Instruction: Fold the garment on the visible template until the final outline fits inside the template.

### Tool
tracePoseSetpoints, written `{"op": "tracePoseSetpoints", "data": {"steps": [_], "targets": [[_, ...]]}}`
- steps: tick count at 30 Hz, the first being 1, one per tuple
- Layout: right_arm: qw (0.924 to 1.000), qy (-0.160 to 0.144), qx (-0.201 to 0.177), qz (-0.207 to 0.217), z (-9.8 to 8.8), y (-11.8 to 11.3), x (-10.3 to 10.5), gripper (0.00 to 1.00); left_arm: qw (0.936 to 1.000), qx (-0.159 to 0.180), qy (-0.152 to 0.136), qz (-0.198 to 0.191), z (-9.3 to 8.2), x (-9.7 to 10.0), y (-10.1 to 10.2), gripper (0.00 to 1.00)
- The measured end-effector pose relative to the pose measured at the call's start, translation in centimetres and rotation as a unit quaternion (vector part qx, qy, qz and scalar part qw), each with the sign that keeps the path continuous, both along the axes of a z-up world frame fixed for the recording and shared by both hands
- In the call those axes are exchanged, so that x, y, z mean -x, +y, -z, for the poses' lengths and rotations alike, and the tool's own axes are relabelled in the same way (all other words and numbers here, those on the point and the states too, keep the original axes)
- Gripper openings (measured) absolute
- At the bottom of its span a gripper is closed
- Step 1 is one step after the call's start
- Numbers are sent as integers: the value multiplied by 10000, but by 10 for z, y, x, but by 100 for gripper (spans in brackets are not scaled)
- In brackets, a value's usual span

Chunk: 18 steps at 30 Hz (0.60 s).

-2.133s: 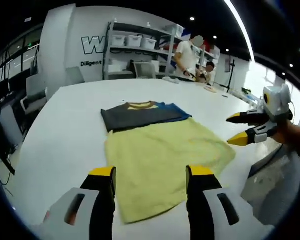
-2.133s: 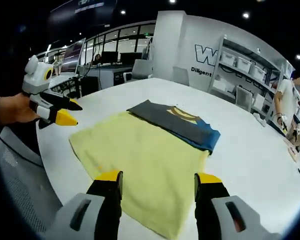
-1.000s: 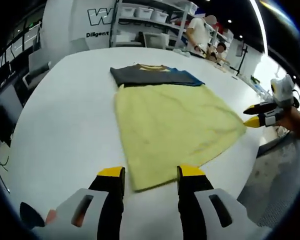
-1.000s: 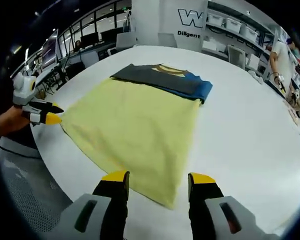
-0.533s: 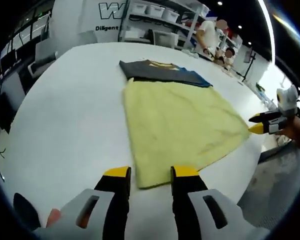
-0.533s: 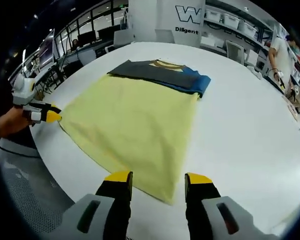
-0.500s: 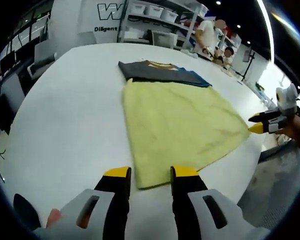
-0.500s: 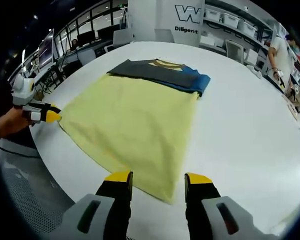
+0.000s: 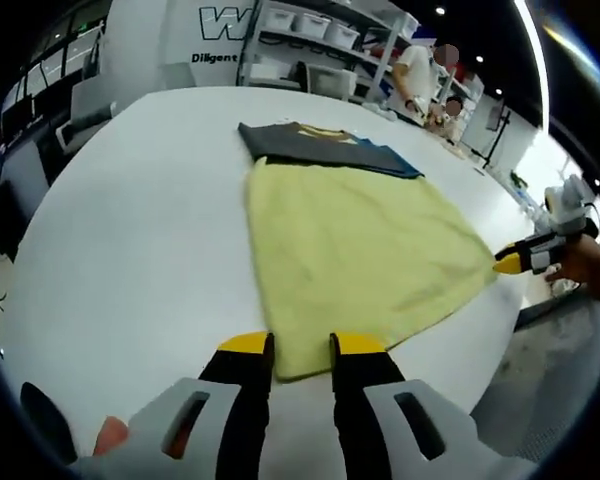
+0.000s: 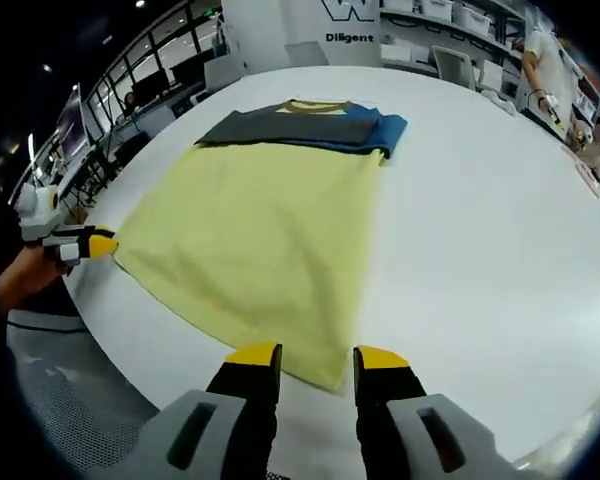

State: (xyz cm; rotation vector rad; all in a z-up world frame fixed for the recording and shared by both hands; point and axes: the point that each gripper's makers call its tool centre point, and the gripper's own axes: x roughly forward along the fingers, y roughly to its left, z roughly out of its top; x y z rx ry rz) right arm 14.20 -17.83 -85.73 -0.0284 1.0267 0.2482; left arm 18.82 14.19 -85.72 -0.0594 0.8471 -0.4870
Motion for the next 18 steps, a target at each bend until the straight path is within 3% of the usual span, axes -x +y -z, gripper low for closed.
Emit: {"op": "tracePoseSetpoints", "data": {"steps": [9, 18], "targets": [[9999, 94, -8, 142, 5, -6, 0, 23, 10000, 9, 22, -5, 2, 1, 0, 14], [9997, 219, 58, -26, 12, -1, 0, 19, 10000, 61, 41, 19, 4, 1, -2, 9]]}}
